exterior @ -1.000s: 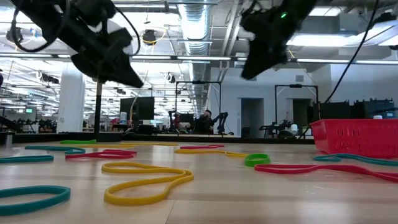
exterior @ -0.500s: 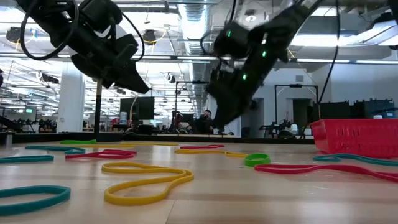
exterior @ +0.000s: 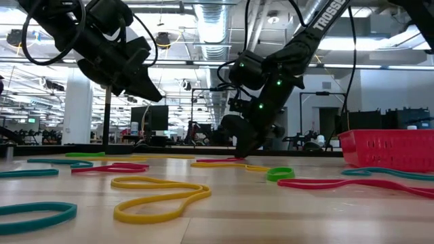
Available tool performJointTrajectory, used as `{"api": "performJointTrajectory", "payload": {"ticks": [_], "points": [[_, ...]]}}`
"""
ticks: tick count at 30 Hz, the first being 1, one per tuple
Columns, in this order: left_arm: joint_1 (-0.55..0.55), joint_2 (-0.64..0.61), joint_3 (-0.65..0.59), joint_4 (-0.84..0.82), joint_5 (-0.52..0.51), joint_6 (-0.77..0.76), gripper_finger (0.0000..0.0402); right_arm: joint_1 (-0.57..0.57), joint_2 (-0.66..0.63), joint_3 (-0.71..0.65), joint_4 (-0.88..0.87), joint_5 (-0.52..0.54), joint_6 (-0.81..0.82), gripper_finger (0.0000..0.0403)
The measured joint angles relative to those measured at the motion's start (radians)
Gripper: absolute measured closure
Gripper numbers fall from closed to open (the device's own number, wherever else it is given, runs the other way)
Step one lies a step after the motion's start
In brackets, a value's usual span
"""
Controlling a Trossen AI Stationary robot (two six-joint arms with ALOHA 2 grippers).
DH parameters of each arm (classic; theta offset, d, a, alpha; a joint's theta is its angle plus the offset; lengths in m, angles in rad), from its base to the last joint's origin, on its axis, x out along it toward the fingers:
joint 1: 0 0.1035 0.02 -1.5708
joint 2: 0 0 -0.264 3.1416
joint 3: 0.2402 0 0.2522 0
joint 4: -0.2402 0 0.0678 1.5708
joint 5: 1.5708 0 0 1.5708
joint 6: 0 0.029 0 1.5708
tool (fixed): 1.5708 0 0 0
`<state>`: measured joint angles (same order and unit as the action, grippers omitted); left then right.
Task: Pick and place rubber bands into bin
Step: Put the red rubber band into the basket
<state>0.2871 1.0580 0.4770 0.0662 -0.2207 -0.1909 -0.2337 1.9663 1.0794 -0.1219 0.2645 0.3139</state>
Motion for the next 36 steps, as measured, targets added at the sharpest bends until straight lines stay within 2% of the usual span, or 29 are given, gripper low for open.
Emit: {"api": "performJointTrajectory", "payload": {"ticks": [5, 12, 18, 21, 30, 33, 36], "points": [[0.0, 0.0, 0.0, 0.0, 0.0, 0.002, 0.0338, 0.0, 0.0, 0.001, -0.013, -0.005, 0.0, 0.032], [0.0, 0.0, 0.0, 0.0, 0.0, 0.003, 0.0338, 0.003, -0.003, 0.004, -0.078, -0.019, -0.022, 0.0395], [0.0, 0.0, 0.0, 0.0, 0.0, 0.003, 0.0338, 0.049, -0.035, 0.004, -0.091, 0.019, -0.053, 0.0401], [0.0, 0.0, 0.0, 0.0, 0.0, 0.003, 0.0338, 0.083, -0.107, 0.035, -0.151, 0.073, -0.053, 0.04], [0.0, 0.0, 0.0, -0.001, 0.0, -0.003, 0.0338, 0.227, -0.416, 0.116, -0.525, 0.202, -0.013, 0.0402], [0.0, 0.0, 0.0, -0.001, 0.0, -0.003, 0.0338, 0.286, -0.504, 0.148, -0.715, 0.285, 0.075, 0.0402], [0.0, 0.0, 0.0, -0.001, 0.0, -0.003, 0.0338, 0.344, -0.596, 0.174, -0.914, 0.362, 0.242, 0.0402]]}}
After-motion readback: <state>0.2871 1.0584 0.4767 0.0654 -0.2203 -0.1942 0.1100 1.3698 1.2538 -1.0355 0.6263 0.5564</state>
